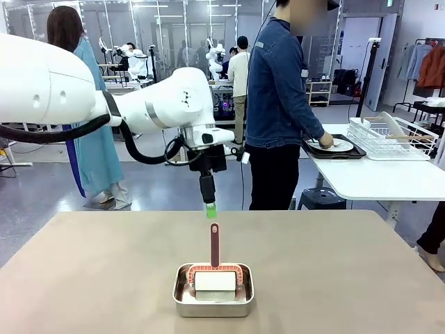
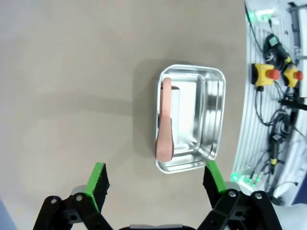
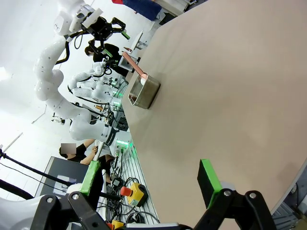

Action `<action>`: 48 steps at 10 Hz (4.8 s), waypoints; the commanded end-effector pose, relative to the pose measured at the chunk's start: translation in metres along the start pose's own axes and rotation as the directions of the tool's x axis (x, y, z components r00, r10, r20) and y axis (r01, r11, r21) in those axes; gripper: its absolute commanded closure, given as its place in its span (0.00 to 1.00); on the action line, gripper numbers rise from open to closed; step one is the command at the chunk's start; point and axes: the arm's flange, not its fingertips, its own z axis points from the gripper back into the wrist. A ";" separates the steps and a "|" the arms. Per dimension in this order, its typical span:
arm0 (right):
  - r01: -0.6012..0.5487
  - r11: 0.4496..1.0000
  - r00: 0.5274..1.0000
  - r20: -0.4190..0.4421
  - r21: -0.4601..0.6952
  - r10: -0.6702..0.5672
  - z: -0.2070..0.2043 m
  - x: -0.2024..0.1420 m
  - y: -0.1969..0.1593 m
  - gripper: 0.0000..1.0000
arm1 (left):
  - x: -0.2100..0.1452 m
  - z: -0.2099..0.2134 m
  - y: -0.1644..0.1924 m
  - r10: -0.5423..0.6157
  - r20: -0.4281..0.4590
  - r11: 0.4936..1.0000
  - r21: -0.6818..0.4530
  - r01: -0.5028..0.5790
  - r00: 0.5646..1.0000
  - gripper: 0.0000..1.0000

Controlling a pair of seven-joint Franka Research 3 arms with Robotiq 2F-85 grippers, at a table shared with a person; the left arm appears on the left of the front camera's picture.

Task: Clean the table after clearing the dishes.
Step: When the right (or left) Handle tray is removed, use the right hand (or left hand) to clean the right (or left) side of the table with the Lint Roller.

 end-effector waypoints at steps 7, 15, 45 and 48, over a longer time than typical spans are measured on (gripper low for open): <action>0.001 1.000 1.000 -0.012 -0.015 -0.002 -0.001 0.000 0.005 0.00 | 0.015 -0.058 -0.005 -0.016 -0.093 0.995 -0.101 0.007 0.996 0.00; 0.001 1.000 1.000 -0.012 -0.015 -0.002 -0.001 0.000 0.005 0.00 | 0.016 -0.068 -0.018 0.027 -0.148 0.999 -0.026 -0.031 0.989 0.59; 0.001 1.000 1.000 -0.012 -0.015 -0.002 -0.001 0.000 0.005 0.00 | -0.268 -0.005 -0.037 0.899 0.414 0.354 -0.503 -0.788 0.139 0.79; 0.001 1.000 1.000 -0.012 -0.015 -0.002 -0.001 0.000 0.005 0.00 | -0.281 -0.029 -0.018 0.904 0.416 0.338 -0.549 -0.765 0.101 0.79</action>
